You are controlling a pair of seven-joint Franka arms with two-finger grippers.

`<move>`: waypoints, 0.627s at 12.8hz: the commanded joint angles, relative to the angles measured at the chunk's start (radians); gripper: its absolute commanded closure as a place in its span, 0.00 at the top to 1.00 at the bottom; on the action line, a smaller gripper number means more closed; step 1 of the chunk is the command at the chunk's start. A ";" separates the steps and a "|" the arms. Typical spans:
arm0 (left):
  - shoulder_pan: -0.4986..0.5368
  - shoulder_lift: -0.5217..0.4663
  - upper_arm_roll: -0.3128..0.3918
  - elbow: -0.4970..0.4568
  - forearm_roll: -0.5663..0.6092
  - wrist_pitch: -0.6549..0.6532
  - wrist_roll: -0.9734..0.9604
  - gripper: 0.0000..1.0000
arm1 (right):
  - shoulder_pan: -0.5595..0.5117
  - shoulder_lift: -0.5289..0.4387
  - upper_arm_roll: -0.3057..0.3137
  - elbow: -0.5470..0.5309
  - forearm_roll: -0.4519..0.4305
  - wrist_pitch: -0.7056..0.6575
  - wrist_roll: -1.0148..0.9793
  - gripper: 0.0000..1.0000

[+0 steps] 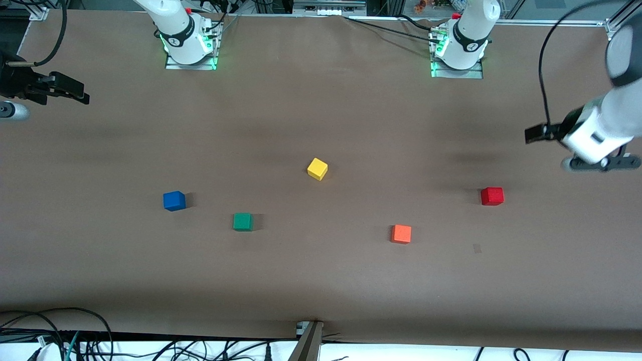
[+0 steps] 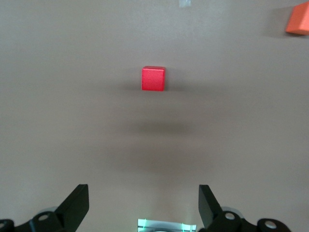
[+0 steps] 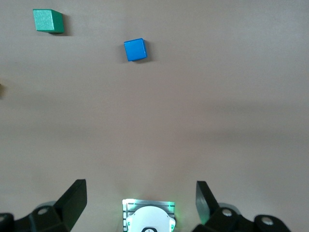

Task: Pass red block to right arm, stack on blue

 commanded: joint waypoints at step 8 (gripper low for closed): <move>0.170 0.029 0.009 0.167 0.134 -0.107 0.422 1.00 | -0.007 0.002 0.003 0.013 0.014 -0.002 -0.009 1.00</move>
